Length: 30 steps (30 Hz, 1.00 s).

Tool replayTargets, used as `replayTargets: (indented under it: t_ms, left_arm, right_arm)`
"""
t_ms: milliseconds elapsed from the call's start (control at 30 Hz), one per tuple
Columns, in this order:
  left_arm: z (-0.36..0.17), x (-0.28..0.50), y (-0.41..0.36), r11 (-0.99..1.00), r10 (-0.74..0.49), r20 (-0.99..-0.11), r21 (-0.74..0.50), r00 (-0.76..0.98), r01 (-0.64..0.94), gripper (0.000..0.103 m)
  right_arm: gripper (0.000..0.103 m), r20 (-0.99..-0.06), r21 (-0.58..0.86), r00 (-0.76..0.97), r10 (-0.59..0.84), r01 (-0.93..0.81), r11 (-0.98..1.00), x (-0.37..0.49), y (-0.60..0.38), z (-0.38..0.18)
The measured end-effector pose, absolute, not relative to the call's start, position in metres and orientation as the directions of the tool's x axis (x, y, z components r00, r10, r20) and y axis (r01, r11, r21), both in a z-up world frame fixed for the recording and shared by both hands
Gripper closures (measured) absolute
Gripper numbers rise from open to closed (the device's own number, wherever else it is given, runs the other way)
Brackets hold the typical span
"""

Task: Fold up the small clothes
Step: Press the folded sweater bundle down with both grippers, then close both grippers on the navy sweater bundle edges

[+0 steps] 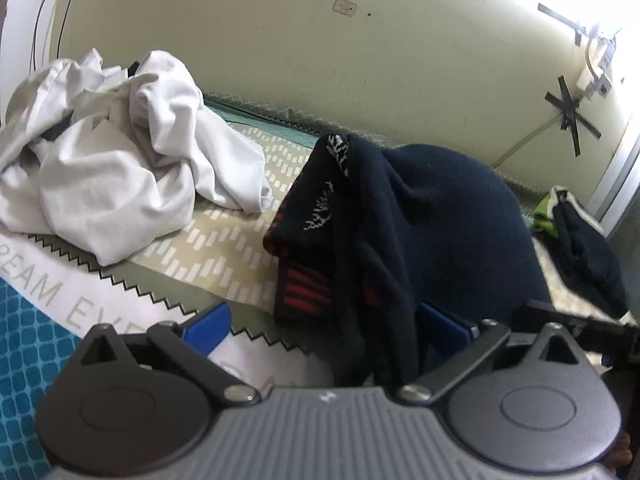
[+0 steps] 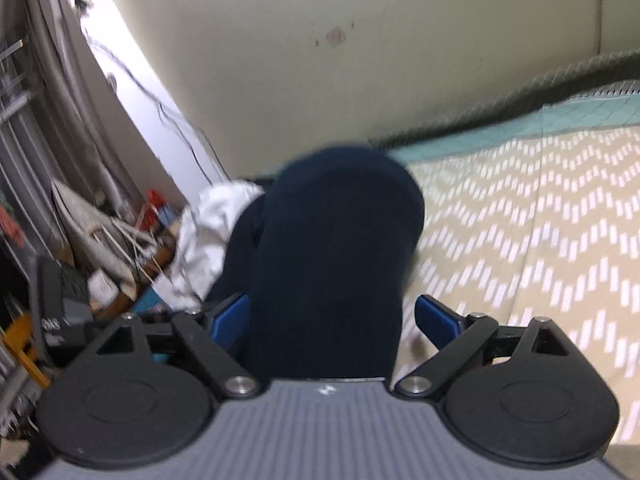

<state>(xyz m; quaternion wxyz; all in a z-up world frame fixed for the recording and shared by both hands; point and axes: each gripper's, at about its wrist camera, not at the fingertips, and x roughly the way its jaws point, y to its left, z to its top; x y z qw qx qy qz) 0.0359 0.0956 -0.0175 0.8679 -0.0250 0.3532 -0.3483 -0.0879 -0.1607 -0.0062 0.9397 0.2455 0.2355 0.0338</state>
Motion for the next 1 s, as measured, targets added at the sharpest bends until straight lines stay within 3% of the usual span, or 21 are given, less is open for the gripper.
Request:
replayTargets:
  t_ms: [200,1000]
  left_arm:
    - [-0.022,0.029,0.086,0.772,-0.588,-0.591,-0.207,0.553,0.600,0.000]
    - [-0.020,0.022,0.091,0.771,-0.598,-0.576,-0.223,0.557,0.597,0.000]
  right_arm:
    - [0.006,-0.464,0.428,0.866,0.187,0.034,0.903,-0.084,-0.148,-0.012]
    - [0.006,-0.406,0.528,0.883,0.236,0.016,0.849,-0.089,-0.161,-0.014]
